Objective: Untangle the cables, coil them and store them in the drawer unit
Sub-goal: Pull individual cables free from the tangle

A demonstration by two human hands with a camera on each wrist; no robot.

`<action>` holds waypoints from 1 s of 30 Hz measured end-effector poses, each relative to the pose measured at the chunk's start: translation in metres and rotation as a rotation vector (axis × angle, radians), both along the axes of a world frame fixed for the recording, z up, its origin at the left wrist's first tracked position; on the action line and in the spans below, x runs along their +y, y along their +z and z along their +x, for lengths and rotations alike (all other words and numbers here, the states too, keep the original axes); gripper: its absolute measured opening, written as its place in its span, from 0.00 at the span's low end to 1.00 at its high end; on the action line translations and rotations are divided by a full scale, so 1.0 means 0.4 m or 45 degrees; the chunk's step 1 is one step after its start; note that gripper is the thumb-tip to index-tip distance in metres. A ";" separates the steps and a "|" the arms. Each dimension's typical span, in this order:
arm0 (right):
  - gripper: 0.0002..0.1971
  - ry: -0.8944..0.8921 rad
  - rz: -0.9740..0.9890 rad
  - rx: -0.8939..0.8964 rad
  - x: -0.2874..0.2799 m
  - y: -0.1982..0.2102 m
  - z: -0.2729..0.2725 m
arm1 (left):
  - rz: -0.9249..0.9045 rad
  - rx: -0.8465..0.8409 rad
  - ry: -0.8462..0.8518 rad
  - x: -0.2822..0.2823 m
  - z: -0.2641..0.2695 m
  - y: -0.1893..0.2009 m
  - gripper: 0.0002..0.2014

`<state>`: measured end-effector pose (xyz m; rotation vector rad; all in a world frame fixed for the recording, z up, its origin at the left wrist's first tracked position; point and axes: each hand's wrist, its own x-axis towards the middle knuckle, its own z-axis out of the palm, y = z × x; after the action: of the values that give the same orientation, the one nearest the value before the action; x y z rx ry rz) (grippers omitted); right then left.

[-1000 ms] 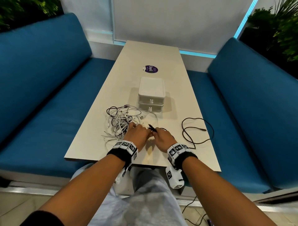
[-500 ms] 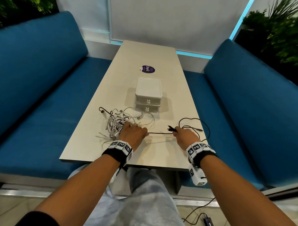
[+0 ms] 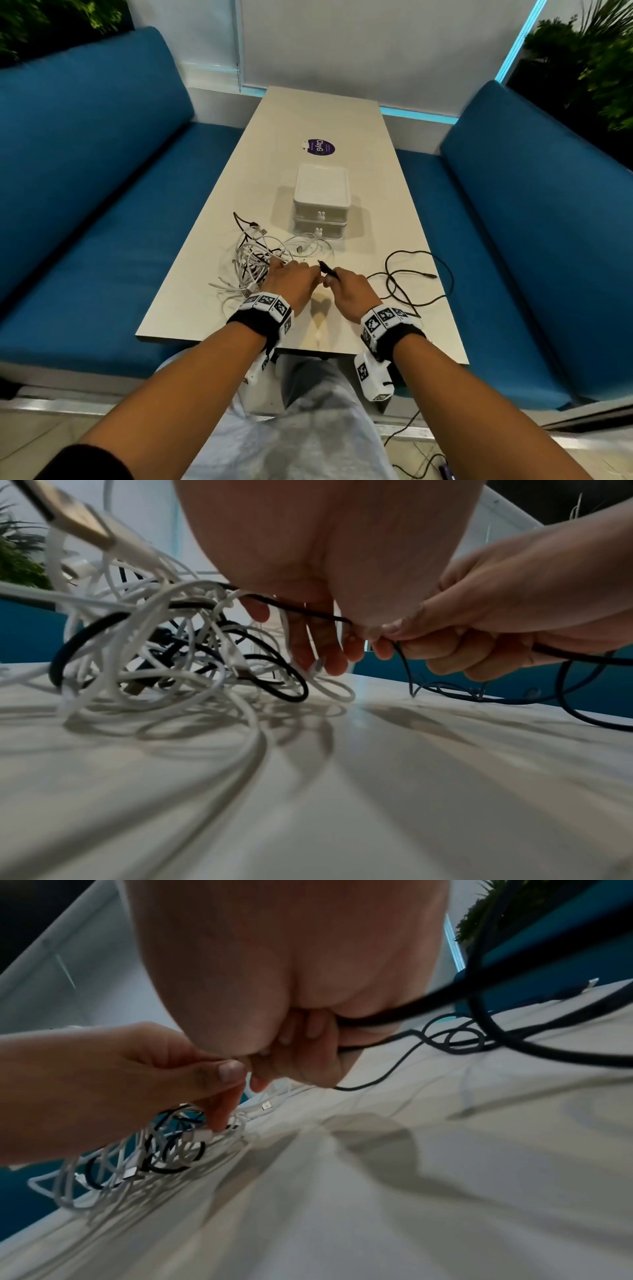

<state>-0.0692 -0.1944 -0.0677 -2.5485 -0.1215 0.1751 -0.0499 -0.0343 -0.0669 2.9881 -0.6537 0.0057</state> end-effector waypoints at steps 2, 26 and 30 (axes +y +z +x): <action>0.12 0.020 -0.041 0.013 -0.008 -0.001 0.003 | 0.005 0.007 0.025 0.002 -0.003 0.003 0.16; 0.28 -0.220 -0.210 -0.210 -0.003 0.044 -0.004 | 0.082 0.087 0.022 0.009 -0.016 0.016 0.12; 0.17 0.016 -0.086 -0.138 0.005 0.034 -0.003 | 0.050 0.084 -0.032 0.010 -0.016 0.019 0.11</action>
<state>-0.0703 -0.1925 -0.0542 -2.6248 -0.1758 0.0459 -0.0561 -0.0302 -0.0592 3.0027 -0.6921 -0.1088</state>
